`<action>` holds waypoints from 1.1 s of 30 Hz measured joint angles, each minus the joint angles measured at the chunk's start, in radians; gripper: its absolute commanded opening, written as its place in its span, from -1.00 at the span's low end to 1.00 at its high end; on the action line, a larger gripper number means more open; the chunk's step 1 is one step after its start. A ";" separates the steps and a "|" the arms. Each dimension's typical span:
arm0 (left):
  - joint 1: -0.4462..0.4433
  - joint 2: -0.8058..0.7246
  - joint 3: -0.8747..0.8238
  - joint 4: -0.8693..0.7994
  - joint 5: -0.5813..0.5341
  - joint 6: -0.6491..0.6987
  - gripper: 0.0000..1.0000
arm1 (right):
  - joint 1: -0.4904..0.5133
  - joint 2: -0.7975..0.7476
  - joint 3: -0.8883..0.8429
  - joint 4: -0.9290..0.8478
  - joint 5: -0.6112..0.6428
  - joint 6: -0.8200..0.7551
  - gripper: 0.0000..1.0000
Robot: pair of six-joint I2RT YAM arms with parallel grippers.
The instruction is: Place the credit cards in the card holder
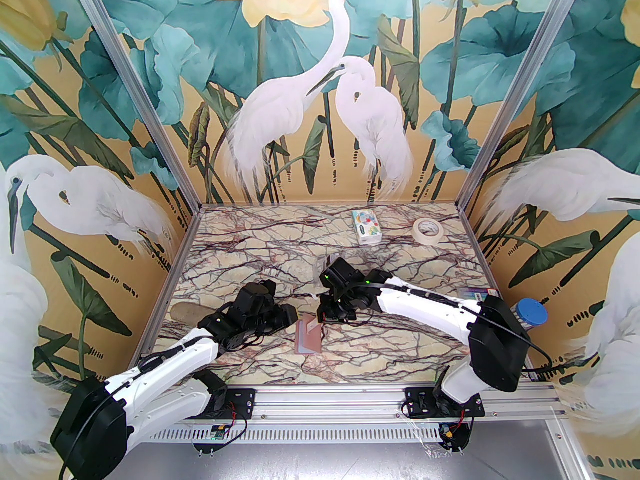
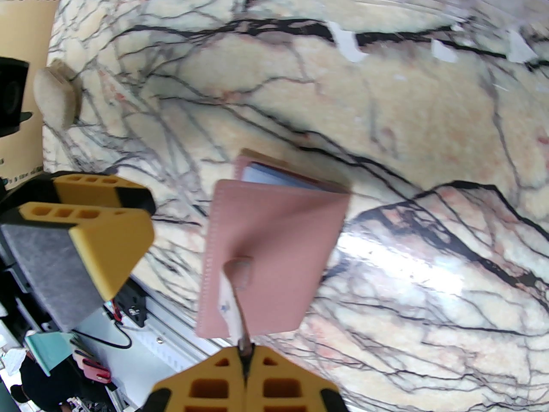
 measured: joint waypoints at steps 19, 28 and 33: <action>-0.076 0.189 0.001 0.157 0.098 -0.005 -0.80 | -0.035 0.000 -0.009 -0.109 0.120 -0.027 -1.00; -0.117 0.312 0.012 0.246 0.105 -0.029 -0.90 | -0.042 0.024 -0.019 -0.130 0.165 -0.038 -1.00; -0.117 0.337 0.012 0.279 0.105 -0.031 -0.90 | -0.042 0.035 -0.021 -0.146 0.209 -0.044 -1.00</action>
